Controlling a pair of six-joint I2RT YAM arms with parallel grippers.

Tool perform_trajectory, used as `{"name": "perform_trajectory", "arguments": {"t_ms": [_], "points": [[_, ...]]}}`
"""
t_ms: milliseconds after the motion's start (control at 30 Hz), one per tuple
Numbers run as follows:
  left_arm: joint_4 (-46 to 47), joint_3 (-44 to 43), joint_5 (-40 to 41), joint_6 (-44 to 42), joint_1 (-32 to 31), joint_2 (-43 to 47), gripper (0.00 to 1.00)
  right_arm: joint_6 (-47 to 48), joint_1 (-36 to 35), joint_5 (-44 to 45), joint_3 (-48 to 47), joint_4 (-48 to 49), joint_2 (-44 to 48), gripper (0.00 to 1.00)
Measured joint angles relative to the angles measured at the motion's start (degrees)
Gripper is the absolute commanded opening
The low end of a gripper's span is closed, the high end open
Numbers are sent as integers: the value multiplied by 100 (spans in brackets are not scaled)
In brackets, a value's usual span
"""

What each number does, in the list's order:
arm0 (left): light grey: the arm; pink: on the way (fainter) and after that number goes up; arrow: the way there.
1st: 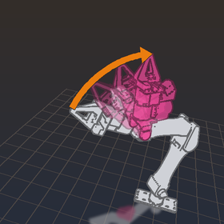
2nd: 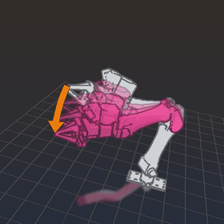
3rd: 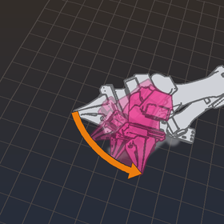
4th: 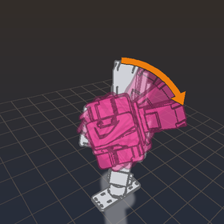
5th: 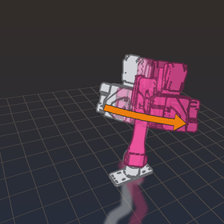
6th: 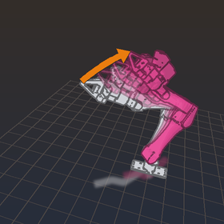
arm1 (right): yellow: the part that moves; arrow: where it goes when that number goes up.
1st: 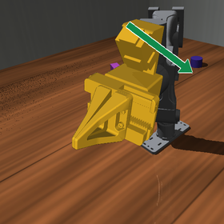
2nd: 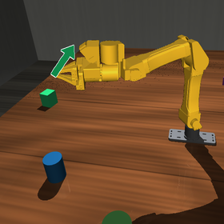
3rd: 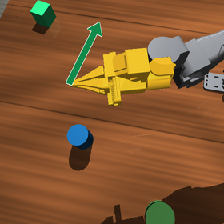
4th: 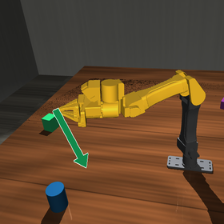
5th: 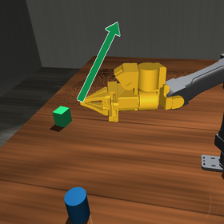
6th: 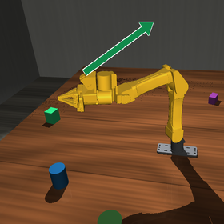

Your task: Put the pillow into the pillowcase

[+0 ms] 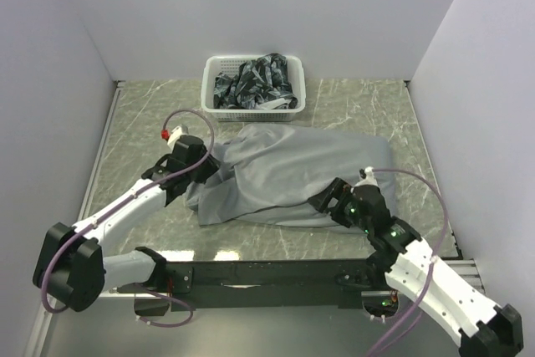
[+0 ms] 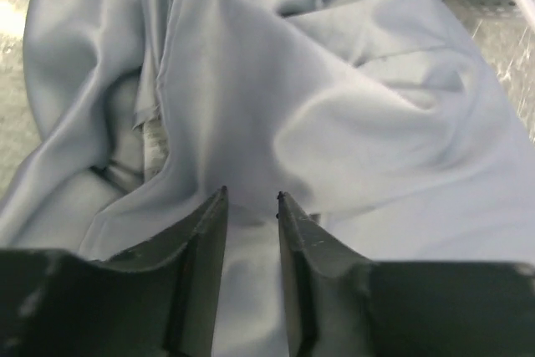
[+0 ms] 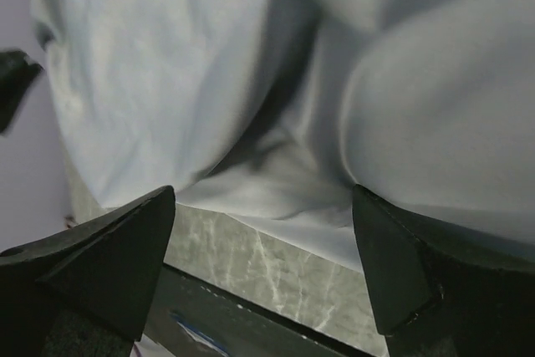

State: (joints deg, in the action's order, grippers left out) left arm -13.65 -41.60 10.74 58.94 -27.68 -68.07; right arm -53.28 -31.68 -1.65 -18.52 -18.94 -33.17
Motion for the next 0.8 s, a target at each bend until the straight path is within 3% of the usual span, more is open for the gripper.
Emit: {"name": "perform_trajectory", "arguments": {"t_ms": [67,133,267,333,400,500,533,567,633,700,800], "points": [[-50,83,-39,-42,33,103,61,-286,-22,120,243,-26,402,91],[-98,173,-68,-92,-22,201,70,-479,-28,258,363,-68,693,91],[-59,393,-70,-107,-170,234,74,-638,-31,431,385,15,555,85],[-22,549,-107,-101,-216,214,74,-616,31,463,358,151,131,63],[57,649,-175,-96,-280,85,71,-481,358,380,245,249,-402,47],[260,658,-240,-61,-487,-199,48,-166,1325,42,81,415,-953,47],[337,658,-258,-57,-590,-269,27,-31,1751,-24,22,490,-1106,48],[420,658,-280,-35,-726,-341,17,98,2109,-52,-81,487,-1215,48],[601,658,-363,31,-973,-466,7,354,2605,-28,-343,474,-1451,49],[745,658,-433,120,-1204,-542,7,555,2931,-7,-706,417,-1733,54],[920,658,-516,195,-1574,-564,23,813,3071,-70,-1259,393,-2118,61]]}}
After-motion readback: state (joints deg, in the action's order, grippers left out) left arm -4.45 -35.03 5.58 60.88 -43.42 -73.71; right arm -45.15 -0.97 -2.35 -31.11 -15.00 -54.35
